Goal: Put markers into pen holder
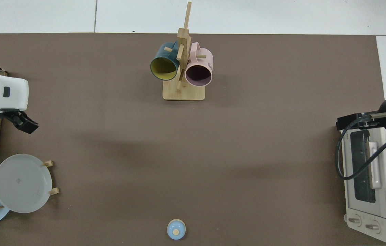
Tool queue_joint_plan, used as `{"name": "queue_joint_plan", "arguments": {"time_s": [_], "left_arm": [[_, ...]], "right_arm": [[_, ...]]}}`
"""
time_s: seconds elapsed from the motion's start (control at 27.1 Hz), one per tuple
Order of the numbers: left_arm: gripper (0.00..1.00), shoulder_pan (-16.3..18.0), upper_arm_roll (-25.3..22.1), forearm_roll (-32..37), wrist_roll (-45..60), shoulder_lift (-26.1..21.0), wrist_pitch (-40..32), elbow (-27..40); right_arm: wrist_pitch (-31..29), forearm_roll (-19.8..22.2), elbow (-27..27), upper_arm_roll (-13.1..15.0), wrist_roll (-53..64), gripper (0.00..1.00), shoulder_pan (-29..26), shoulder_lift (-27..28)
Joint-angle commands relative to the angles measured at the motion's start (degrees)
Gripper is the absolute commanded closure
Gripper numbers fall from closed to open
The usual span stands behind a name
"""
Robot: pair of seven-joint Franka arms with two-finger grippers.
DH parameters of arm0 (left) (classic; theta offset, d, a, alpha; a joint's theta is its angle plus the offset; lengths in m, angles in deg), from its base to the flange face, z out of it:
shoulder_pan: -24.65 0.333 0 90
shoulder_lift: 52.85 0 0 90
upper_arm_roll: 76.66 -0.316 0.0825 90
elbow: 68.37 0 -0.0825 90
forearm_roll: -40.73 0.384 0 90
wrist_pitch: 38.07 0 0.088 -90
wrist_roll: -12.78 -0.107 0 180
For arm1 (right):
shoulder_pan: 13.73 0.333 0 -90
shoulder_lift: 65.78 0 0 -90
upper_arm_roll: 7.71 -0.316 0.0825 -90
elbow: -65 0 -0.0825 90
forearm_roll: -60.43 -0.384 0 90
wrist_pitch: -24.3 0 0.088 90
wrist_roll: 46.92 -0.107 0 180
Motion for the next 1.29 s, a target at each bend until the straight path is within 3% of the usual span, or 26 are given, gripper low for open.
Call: {"name": "queue_joint_plan", "arguments": {"time_s": [0.0, 0.18, 0.41, 0.59, 0.92, 1.07, 1.25], "left_arm": [[0.00, 1.21, 0.18, -4.79, 10.52, 1.45, -0.80, 1.29], [0.00, 5.77, 5.26, -6.20, 18.25, 1.45, -1.42, 1.20], [0.00, 12.19, 14.50, -6.55, 37.32, 1.62, -3.62, 0.15], [0.00, 16.24, 18.98, -6.55, 39.37, 3.20, -5.02, -0.20], [0.00, 17.04, 20.57, -6.29, 48.15, 7.51, -5.73, -0.64], [0.00, 17.12, 20.93, -6.90, 48.07, 10.23, -8.71, -0.47], [0.00, 16.51, 21.18, -10.25, 47.63, 10.33, -8.98, -1.69]], "right_arm": [[-0.75, -1.20, -0.15, -0.27, -0.81, 0.00, -0.53, -0.31], [-0.75, -1.20, -0.15, -0.27, -0.81, 0.00, -0.53, -0.31], [-0.75, -1.20, -0.15, -0.27, -0.81, 0.00, -0.53, -0.40], [-0.75, -1.20, -0.15, -0.27, -0.81, 0.00, -0.53, -0.40], [-0.75, -1.20, -0.15, -0.27, -0.81, 0.00, -0.53, -0.40], [-0.75, -1.20, -0.15, -0.27, -0.81, 0.00, -0.53, -0.40], [-0.75, -1.20, -0.15, -0.27, -0.81, 0.00, -0.53, -0.31]]}}
